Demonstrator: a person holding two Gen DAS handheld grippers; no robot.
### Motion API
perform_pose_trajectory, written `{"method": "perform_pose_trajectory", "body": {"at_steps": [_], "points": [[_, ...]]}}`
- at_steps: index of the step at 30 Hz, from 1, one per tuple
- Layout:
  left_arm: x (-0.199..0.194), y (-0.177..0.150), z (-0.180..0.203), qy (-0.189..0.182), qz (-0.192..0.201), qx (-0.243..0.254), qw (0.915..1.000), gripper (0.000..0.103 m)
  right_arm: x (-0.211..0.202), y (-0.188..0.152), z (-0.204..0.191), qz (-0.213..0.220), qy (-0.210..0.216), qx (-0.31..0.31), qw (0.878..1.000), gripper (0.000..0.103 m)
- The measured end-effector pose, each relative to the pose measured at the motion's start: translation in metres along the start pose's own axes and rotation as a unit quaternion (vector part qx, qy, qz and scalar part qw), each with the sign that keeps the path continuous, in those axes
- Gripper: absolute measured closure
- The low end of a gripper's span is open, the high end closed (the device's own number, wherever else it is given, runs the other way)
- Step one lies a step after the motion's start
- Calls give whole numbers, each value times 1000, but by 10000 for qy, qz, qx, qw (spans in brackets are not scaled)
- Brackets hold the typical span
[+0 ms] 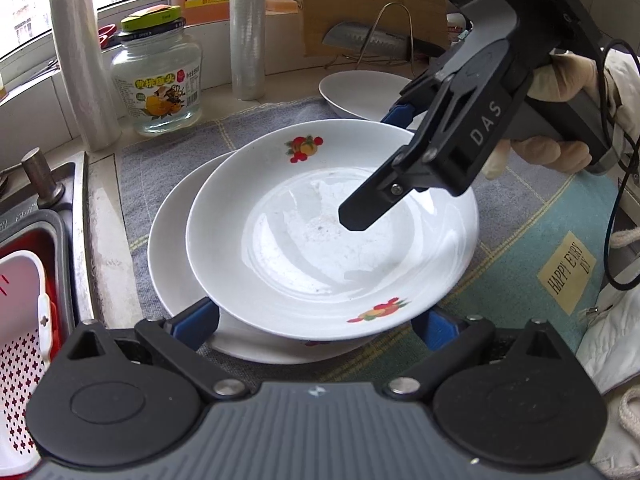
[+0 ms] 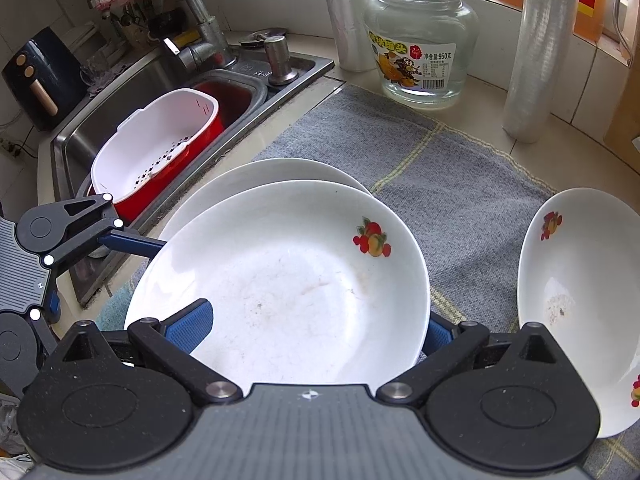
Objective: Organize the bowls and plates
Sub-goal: 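Lower the held plate onto the stained plate with the right gripper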
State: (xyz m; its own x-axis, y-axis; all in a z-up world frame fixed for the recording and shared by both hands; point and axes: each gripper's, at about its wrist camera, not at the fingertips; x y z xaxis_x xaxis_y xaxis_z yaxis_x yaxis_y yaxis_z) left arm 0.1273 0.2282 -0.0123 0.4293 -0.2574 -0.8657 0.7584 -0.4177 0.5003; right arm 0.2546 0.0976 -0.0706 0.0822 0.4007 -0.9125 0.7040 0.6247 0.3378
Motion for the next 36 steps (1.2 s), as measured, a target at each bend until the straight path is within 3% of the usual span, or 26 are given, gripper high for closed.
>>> {"method": "perform_pose_trajectory", "body": {"at_steps": [7, 26, 36], "points": [[3, 1, 0, 18, -70, 75, 9999, 2, -1, -1, -1, -5, -16, -3, 10000, 0], [16, 20, -4, 61, -754, 310, 9967, 1, -5, -4, -1, -45, 27, 185, 9998, 0], [15, 19, -1, 132, -778, 450, 9959, 1, -7, -8, -4, -16, 56, 167, 9998, 0]]}}
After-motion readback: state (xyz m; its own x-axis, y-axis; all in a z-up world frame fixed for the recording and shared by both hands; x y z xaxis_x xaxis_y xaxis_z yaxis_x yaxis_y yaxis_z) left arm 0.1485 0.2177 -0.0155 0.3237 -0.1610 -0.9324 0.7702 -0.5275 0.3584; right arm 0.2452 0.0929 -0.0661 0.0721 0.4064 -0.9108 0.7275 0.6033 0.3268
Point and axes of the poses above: each gripper's, at about its wrist camera, not at the fingertips, and x roughly the way its jaws point, z to its right, y to its top, and after that the axes turned 7 degrees about -z, right-handed
